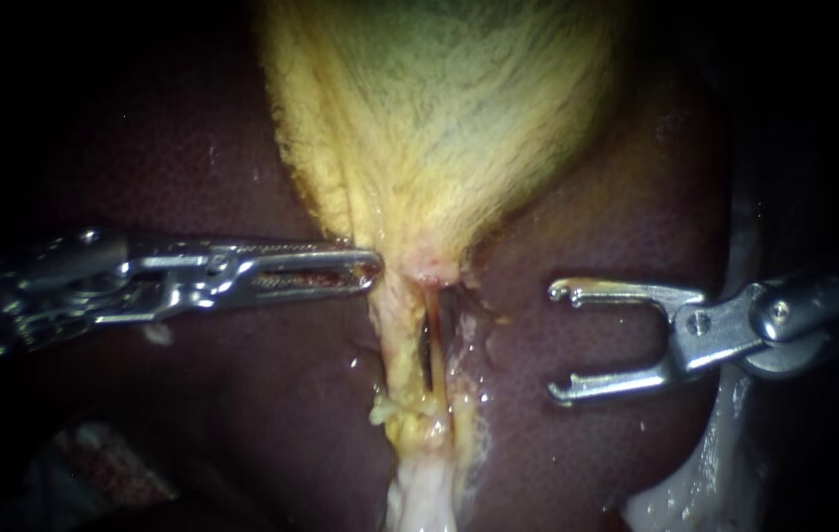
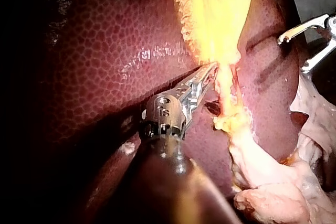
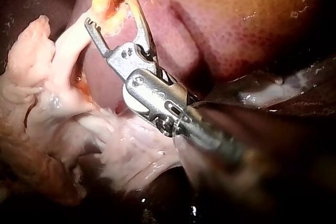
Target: Going back first clip left tube
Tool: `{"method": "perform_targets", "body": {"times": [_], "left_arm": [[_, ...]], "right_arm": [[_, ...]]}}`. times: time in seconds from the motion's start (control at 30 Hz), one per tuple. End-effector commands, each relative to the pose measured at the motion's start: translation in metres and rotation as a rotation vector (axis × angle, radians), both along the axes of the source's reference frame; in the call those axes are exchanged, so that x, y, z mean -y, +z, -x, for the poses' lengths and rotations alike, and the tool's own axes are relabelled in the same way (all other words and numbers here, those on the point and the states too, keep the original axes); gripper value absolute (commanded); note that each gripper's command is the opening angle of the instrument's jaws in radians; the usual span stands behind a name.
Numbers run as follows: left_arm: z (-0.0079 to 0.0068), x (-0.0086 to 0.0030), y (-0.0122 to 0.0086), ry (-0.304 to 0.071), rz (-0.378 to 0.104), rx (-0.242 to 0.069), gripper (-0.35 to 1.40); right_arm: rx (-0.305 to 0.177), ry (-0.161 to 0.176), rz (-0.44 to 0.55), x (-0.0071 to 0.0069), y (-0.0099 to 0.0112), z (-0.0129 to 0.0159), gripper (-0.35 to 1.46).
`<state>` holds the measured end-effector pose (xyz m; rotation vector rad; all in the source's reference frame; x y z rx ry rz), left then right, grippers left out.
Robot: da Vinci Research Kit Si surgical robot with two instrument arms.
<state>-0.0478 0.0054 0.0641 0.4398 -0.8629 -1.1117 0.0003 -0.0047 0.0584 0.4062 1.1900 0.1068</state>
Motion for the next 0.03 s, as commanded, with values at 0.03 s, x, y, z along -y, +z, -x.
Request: {"method": "perform_targets", "body": {"times": [0.03], "left_arm": [[0.0000, 0.0000, 0.0000, -0.001, 0.000, 0.000, -0.23]], "right_arm": [[0.000, 0.000, 0.000, 0.0000, 0.0000, 0.0000, 0.60]]}}
